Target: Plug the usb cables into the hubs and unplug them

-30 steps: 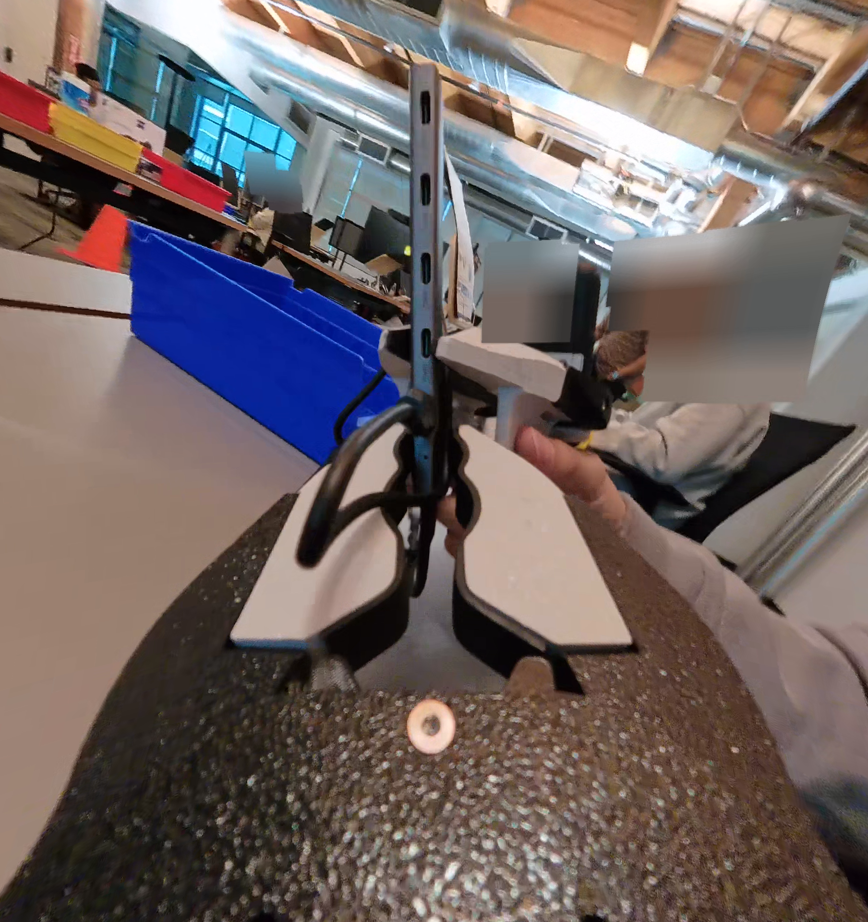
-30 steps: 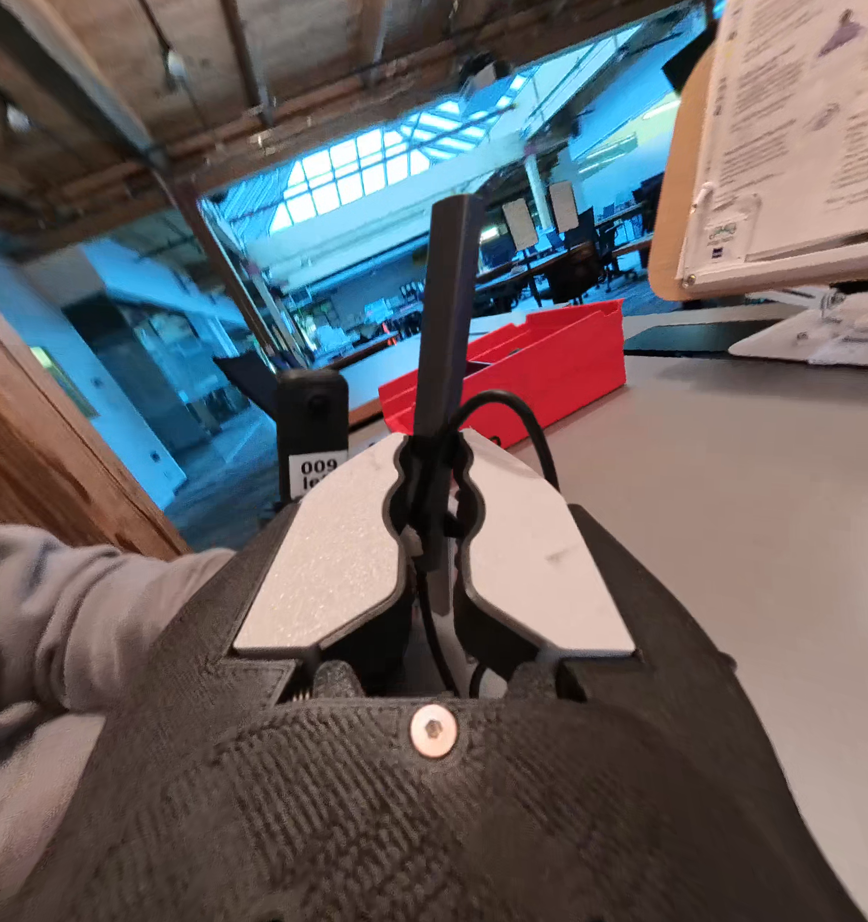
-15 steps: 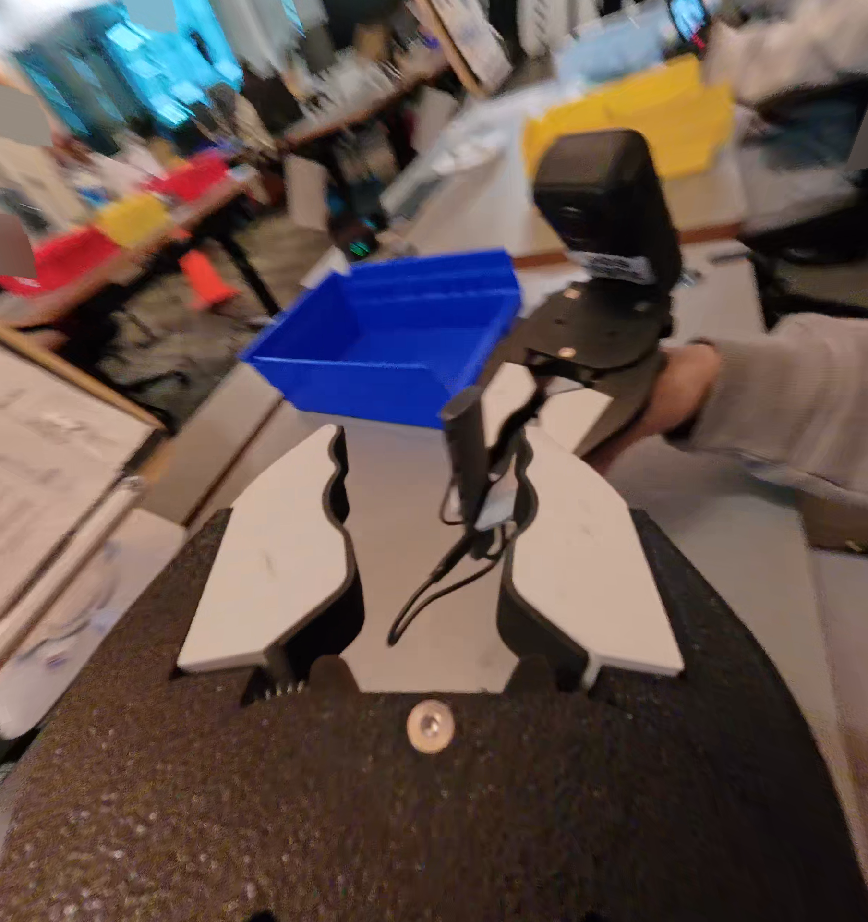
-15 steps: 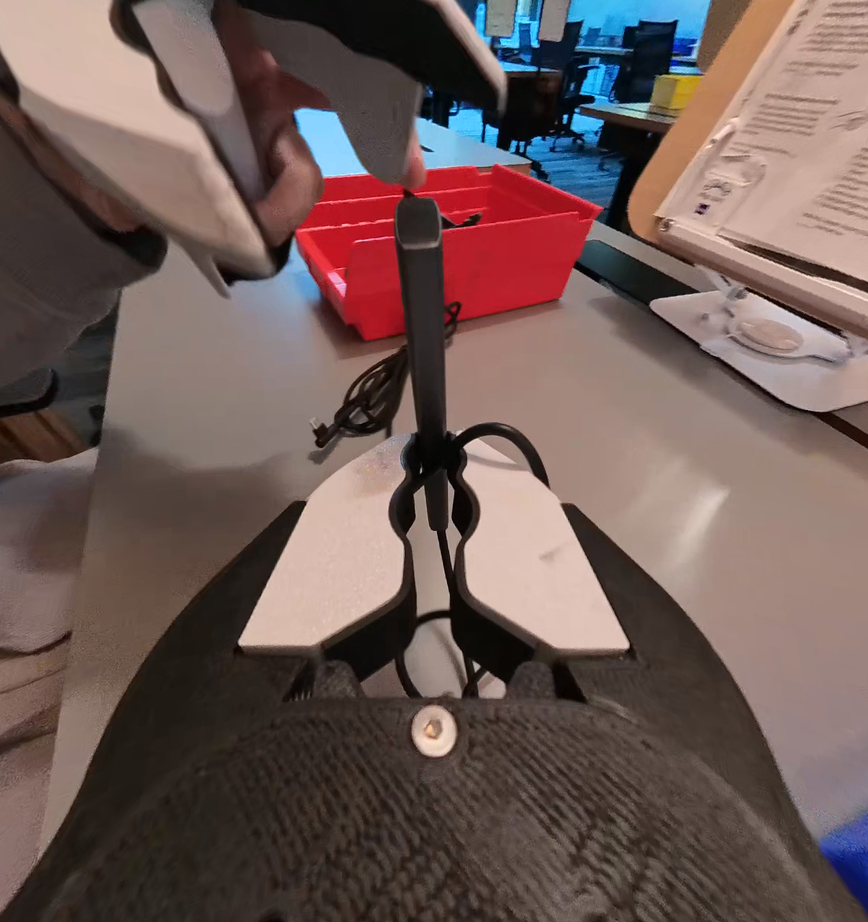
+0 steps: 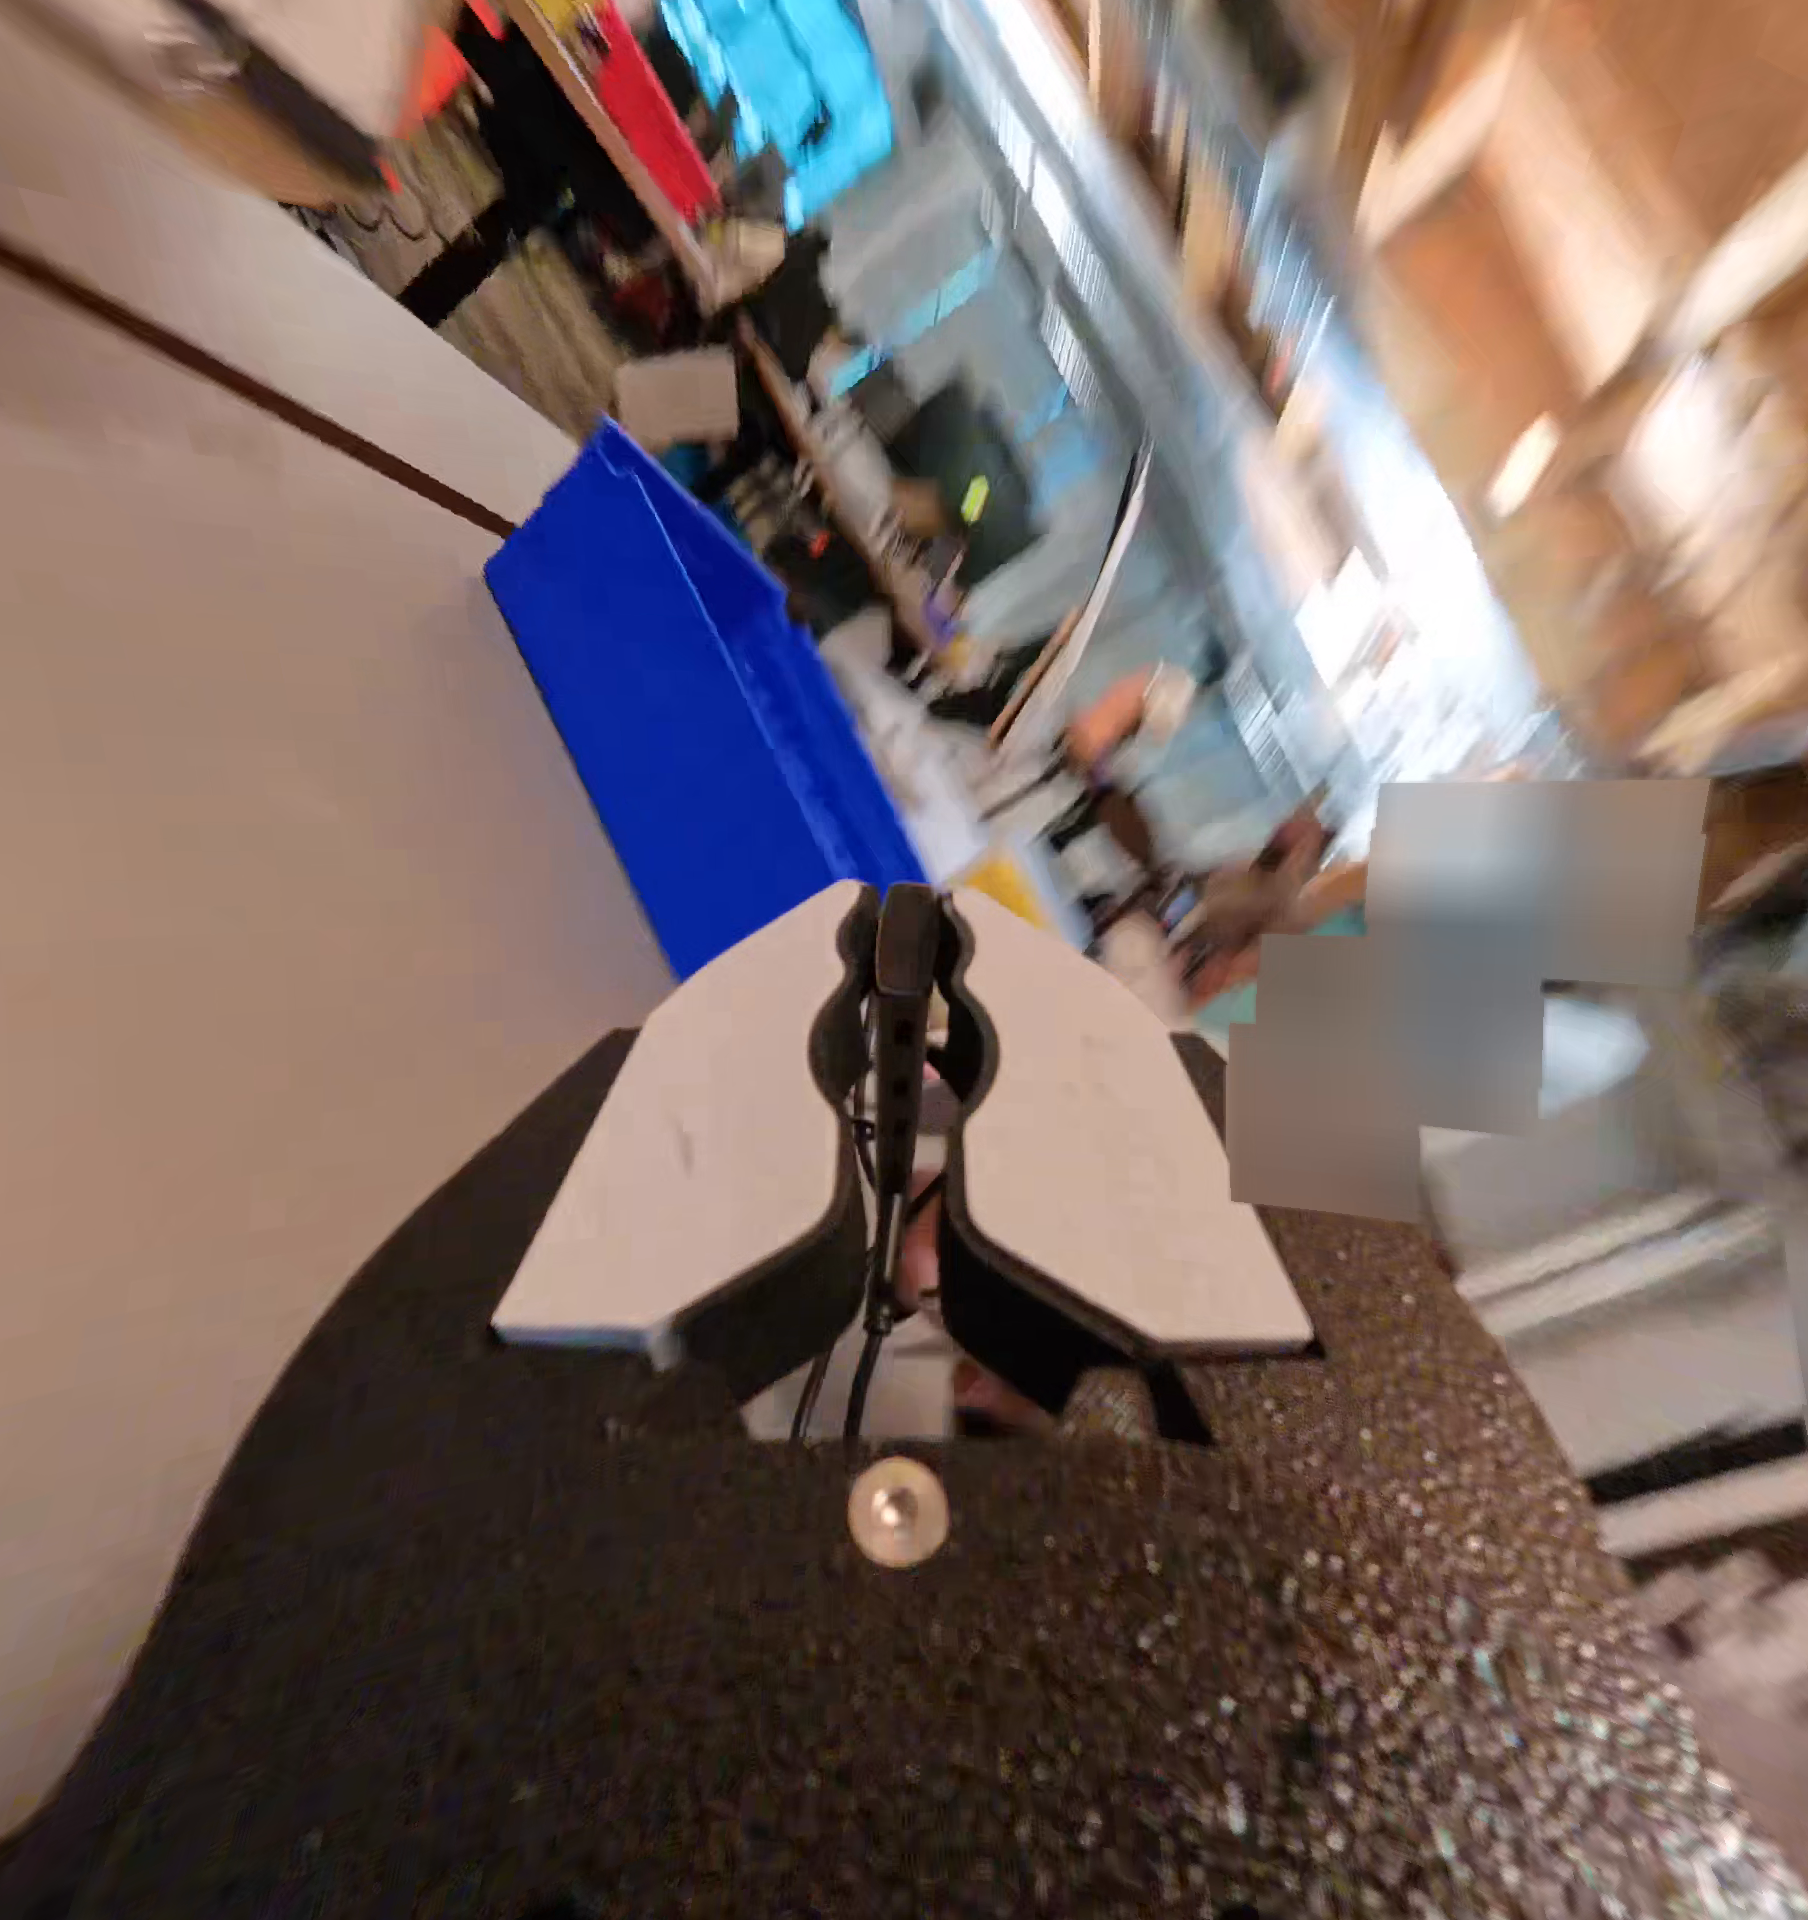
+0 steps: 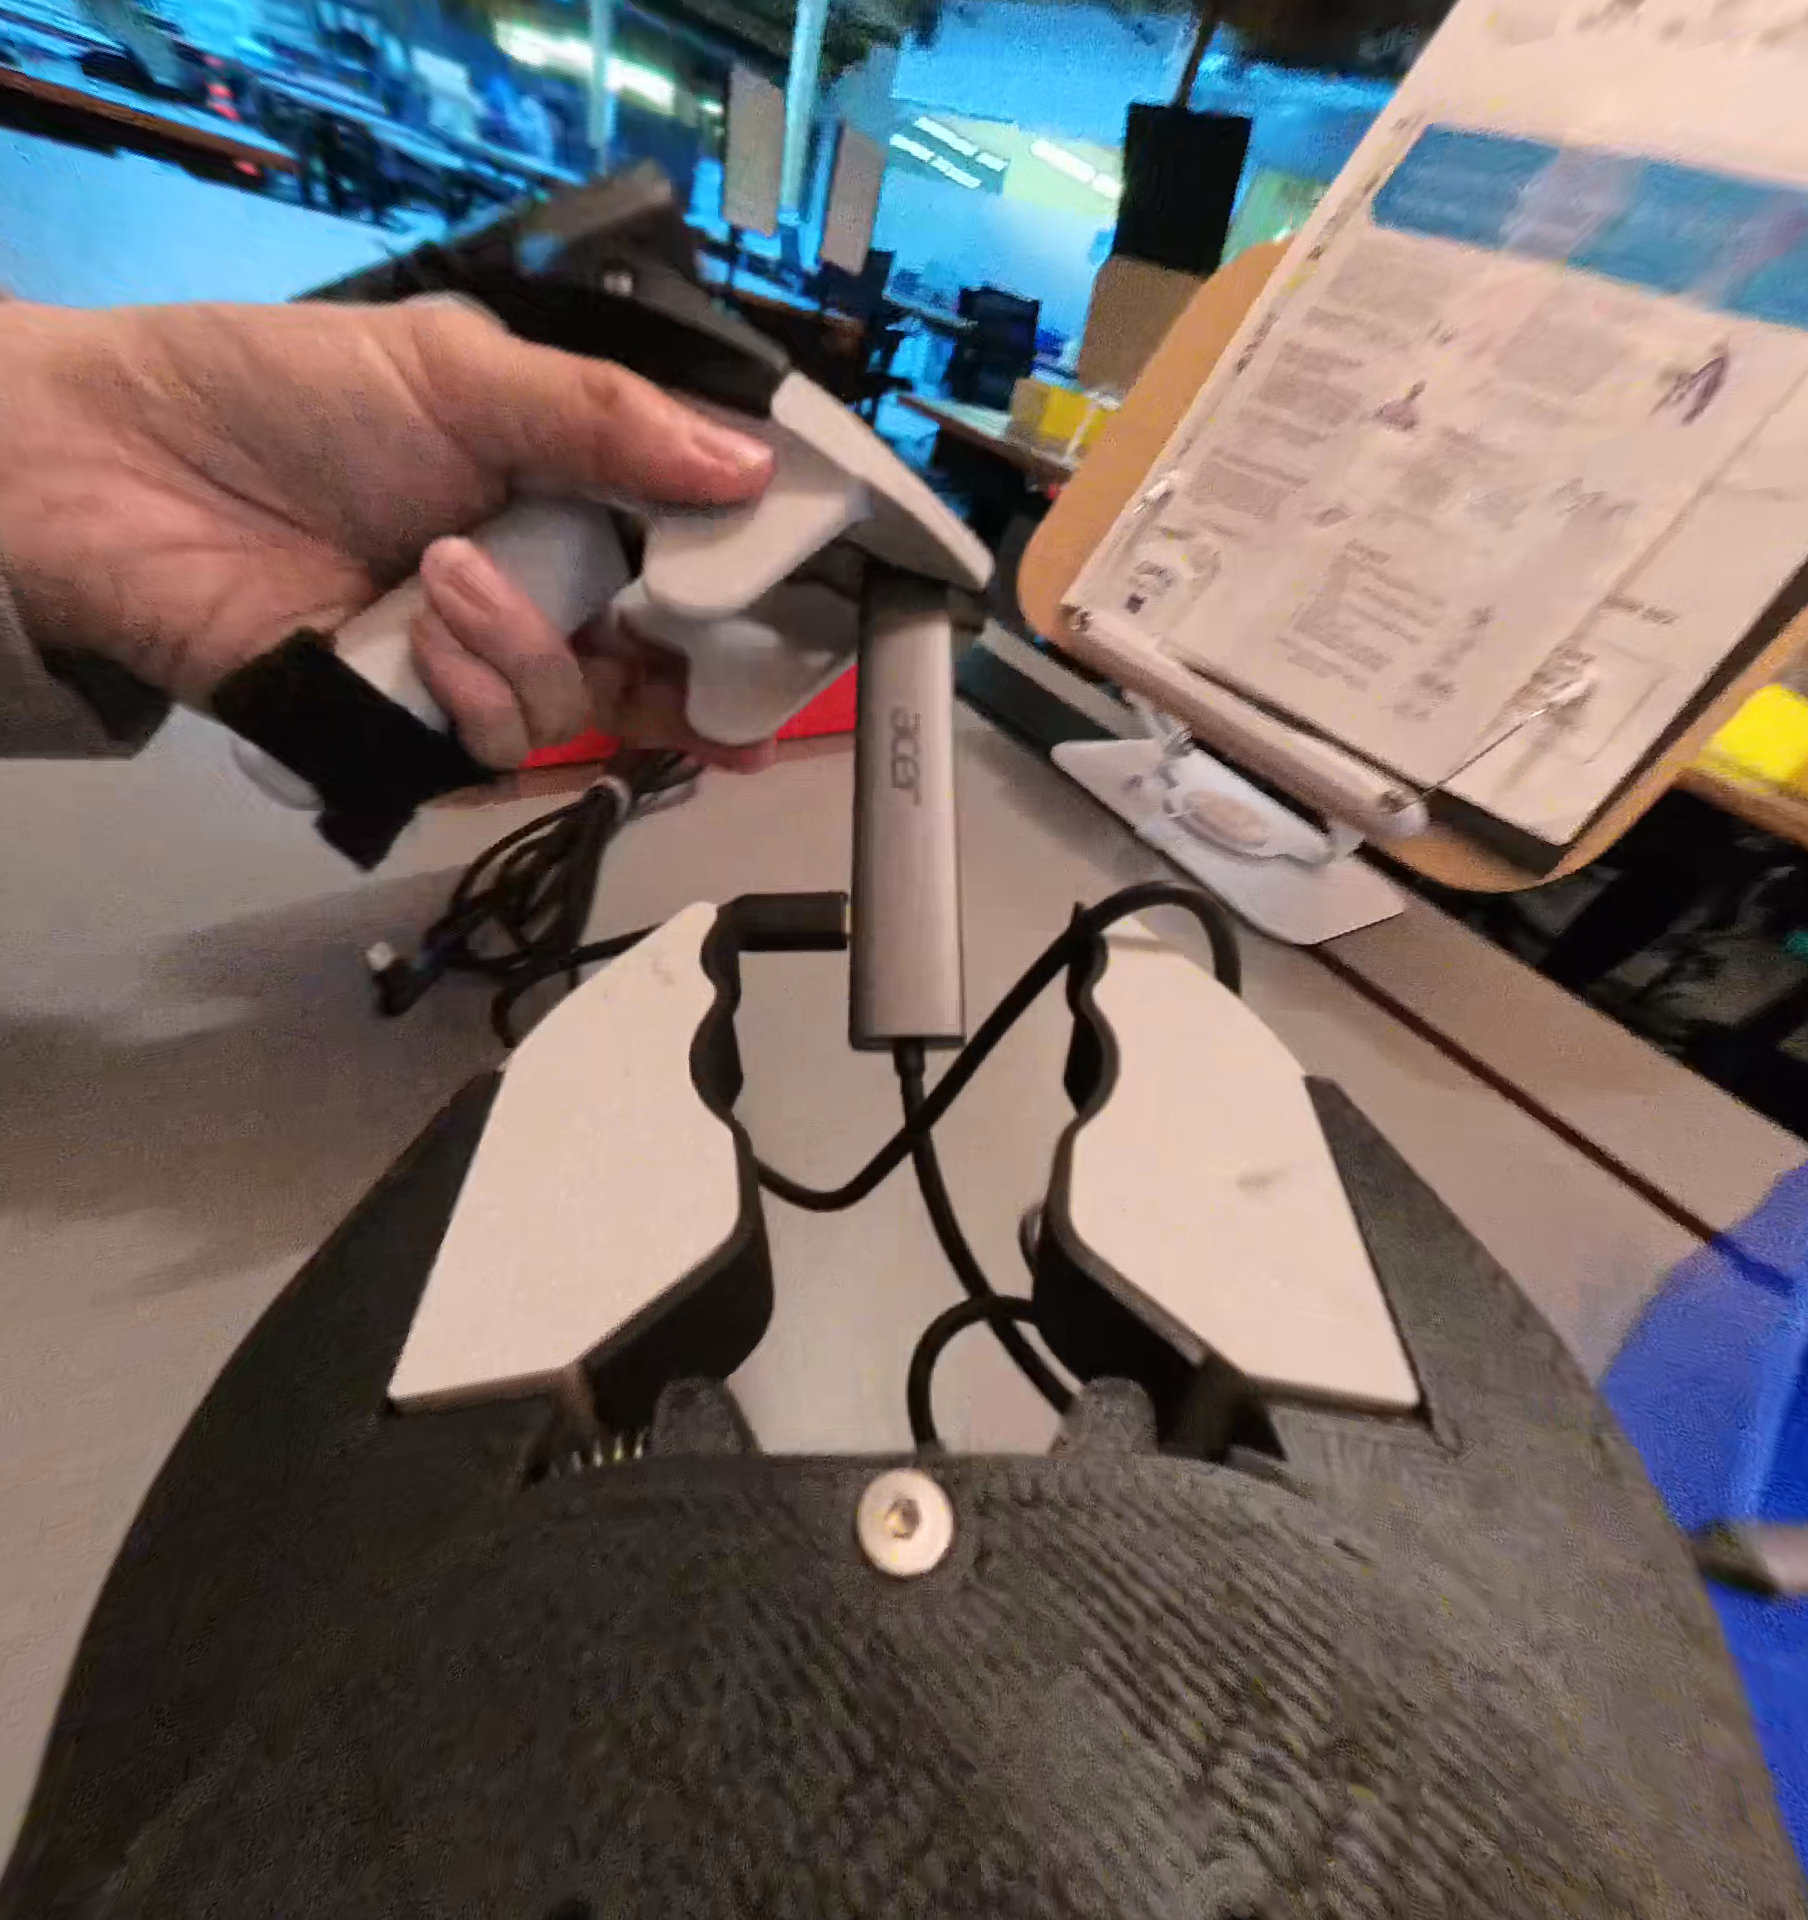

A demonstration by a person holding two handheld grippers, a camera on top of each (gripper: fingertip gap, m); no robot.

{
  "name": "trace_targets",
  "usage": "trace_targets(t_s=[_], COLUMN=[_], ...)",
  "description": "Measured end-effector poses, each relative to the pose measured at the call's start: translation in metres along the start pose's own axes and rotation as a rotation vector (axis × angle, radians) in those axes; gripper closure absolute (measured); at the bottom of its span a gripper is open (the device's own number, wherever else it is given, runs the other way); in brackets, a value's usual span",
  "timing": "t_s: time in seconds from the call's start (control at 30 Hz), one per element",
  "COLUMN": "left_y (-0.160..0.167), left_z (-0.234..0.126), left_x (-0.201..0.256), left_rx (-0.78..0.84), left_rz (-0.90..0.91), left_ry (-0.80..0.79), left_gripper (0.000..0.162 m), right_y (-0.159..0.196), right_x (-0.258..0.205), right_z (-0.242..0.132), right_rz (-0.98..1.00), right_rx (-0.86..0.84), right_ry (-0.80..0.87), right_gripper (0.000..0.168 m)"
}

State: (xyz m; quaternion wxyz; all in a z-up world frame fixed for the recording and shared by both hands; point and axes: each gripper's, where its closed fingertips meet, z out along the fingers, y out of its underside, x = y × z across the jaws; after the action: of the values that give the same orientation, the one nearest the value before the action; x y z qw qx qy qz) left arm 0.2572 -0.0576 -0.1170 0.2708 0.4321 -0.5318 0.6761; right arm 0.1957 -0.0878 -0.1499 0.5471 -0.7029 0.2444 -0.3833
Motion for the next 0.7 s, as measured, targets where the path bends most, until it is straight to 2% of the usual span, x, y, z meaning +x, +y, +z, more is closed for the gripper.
trace_targets(t_s=[0.1, 0.2, 0.3, 0.4, 0.5, 0.6, 0.7], left_y=[-0.010, 0.000, 0.012, 0.014, 0.019, 0.031, 0.027], left_z=[-0.014, -0.016, -0.013, -0.013, -0.012, -0.008, -0.009], left_x=[-0.029, -0.034, -0.035, -0.034, -0.033, -0.033, -0.028], left_rx=[0.164, 0.176, 0.132, 0.093, 0.034, -0.027, 0.002], left_rz=[-0.252, -0.358, -0.359, -0.363, -0.338, -0.314, -0.337], left_ry=[0.041, 0.091, 0.090, 0.101, 0.092, 0.071, 0.099], left_gripper=[0.153, 0.153, 0.153, 0.153, 0.153, 0.153, 0.152], right_y=[-0.007, -0.002, 0.002, 0.002, 0.009, 0.004, 0.018], right_x=[0.006, 0.002, 0.008, 0.009, 0.011, 0.003, -0.004], right_z=[-0.002, 0.000, -0.004, -0.012, -0.014, -0.013, -0.004], right_rz=[-0.095, -0.059, 0.009, -0.044, -0.090, -0.163, -0.048], right_rx=[0.066, 0.105, 0.147, 0.193, 0.146, 0.127, 0.060], right_ry=[0.090, 0.055, 0.043, 0.019, 0.013, -0.008, -0.079], right_gripper=[0.112, 0.123, 0.130, 0.126, 0.119, 0.121, 0.122])
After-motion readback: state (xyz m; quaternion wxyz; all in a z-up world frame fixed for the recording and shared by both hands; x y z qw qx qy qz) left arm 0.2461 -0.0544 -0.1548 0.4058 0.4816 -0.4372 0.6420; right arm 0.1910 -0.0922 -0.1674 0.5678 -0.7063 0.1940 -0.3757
